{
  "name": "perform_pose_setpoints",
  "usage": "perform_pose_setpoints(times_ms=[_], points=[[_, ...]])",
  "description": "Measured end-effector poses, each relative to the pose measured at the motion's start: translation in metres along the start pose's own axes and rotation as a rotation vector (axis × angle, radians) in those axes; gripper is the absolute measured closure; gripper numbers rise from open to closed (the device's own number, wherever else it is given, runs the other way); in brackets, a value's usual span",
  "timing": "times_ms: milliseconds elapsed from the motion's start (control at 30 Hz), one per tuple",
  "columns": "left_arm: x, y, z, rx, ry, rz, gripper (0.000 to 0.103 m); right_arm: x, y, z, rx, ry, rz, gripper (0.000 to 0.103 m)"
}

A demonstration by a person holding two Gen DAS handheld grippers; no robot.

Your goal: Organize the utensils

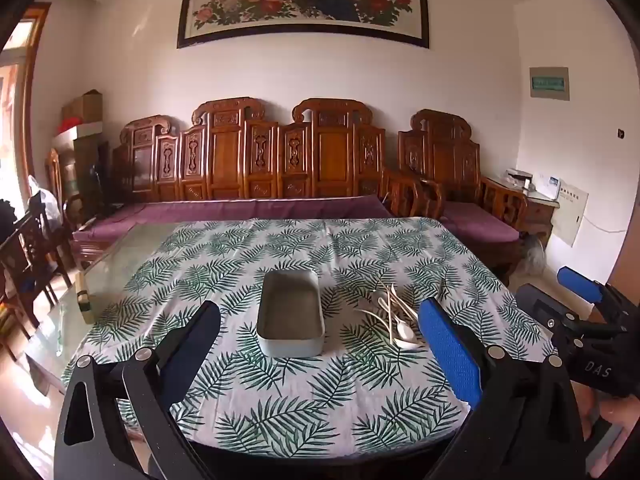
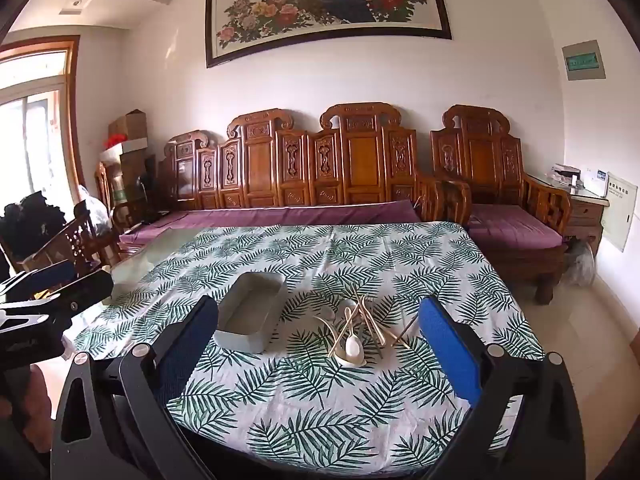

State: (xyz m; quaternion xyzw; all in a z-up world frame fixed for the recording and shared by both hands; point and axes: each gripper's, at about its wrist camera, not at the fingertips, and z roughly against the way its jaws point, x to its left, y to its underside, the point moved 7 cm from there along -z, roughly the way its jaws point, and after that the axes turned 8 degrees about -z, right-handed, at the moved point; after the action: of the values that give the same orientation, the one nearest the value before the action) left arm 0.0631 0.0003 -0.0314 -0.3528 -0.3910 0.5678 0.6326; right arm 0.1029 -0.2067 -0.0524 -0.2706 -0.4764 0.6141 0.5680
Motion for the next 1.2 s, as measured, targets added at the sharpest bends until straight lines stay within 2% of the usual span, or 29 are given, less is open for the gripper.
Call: perform_pose_setpoints(times_ms=[1200], points=[[-0.0003,0.0047,0.0002,-0.007,-0.011,-0.015,0.007,-0.0047,0.0015,-0.0004,-0.002,0.000,-0.004,0.003]])
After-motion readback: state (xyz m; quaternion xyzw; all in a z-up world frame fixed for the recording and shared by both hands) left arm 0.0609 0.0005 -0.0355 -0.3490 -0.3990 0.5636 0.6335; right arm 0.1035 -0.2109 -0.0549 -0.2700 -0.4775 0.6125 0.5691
